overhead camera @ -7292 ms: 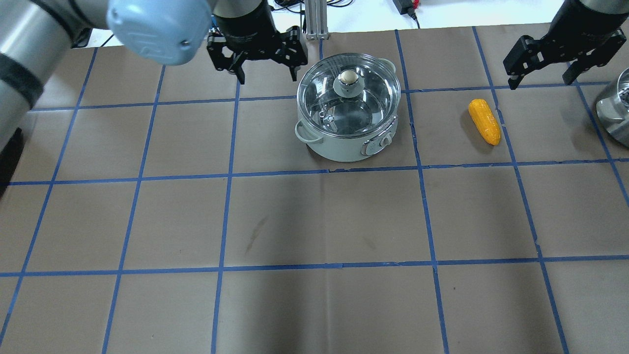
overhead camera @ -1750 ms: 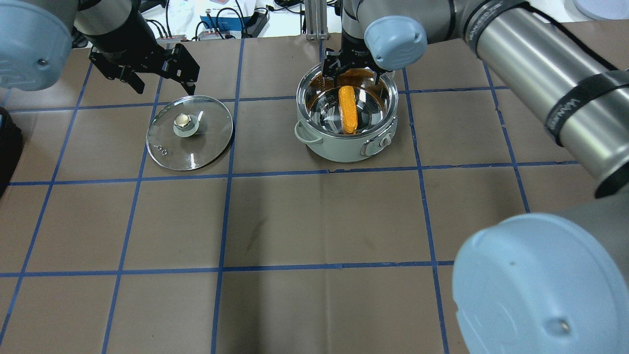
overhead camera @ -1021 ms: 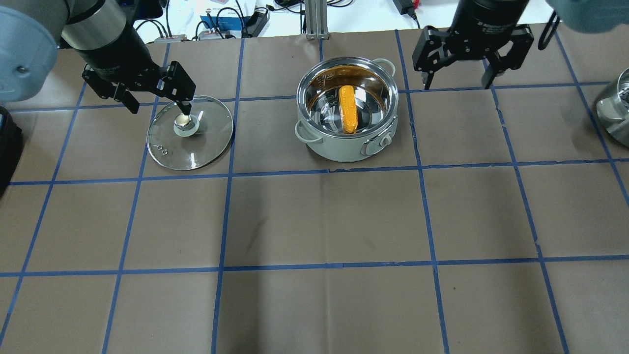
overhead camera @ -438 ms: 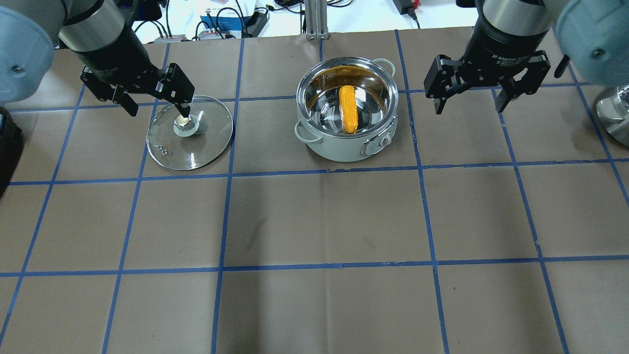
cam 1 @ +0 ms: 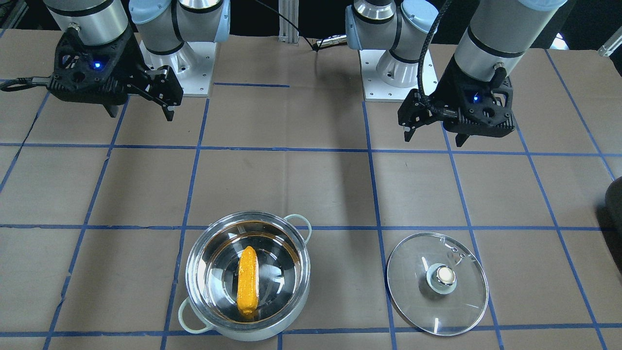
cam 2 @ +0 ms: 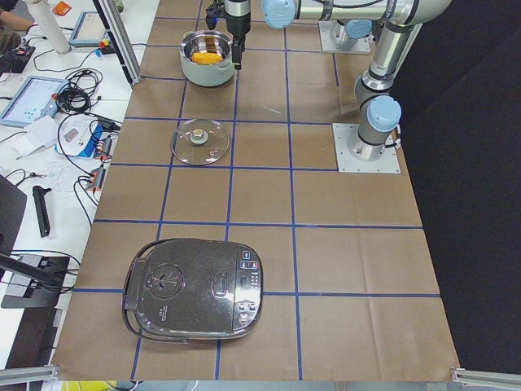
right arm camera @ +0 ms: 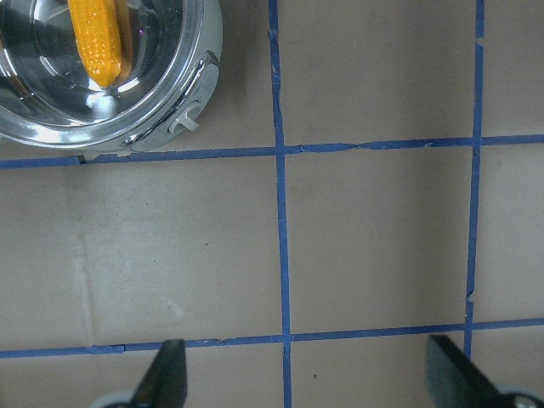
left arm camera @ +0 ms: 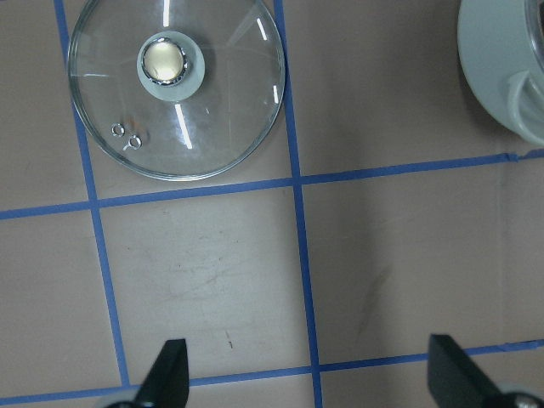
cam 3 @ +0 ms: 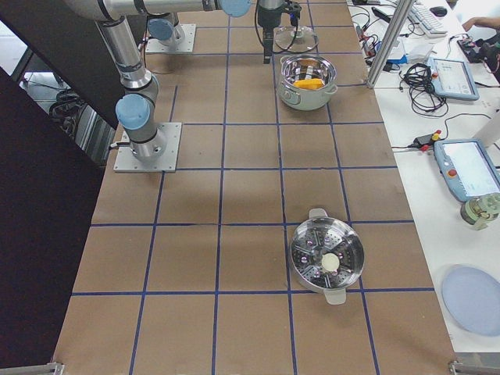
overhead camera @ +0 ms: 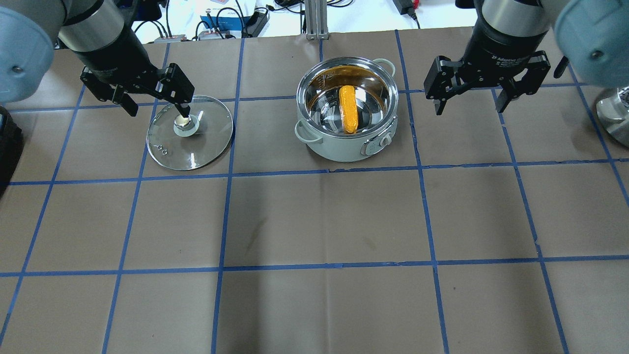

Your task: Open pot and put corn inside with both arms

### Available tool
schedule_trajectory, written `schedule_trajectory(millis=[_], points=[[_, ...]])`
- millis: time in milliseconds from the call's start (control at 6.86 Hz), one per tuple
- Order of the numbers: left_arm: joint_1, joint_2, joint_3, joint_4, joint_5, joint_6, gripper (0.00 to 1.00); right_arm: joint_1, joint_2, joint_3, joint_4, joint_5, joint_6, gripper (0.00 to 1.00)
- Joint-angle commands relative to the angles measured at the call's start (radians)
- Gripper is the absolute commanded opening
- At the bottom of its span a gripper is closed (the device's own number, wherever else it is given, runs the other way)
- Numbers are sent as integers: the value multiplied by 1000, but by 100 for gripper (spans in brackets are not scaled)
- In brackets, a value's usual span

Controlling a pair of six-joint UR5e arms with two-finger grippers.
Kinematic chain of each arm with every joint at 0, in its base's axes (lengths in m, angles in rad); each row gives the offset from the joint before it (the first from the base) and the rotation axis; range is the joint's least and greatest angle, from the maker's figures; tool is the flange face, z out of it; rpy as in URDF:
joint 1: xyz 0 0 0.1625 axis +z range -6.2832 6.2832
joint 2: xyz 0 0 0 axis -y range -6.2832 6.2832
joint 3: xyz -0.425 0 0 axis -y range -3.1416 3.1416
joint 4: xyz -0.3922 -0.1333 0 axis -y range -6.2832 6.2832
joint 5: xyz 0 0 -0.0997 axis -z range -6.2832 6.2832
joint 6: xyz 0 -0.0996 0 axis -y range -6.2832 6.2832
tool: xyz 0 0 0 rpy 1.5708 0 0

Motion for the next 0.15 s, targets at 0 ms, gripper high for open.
schedule_trajectory(millis=[0], points=[[5, 0, 1, 1, 0, 2, 100, 0, -1, 1, 1, 2, 0, 100]])
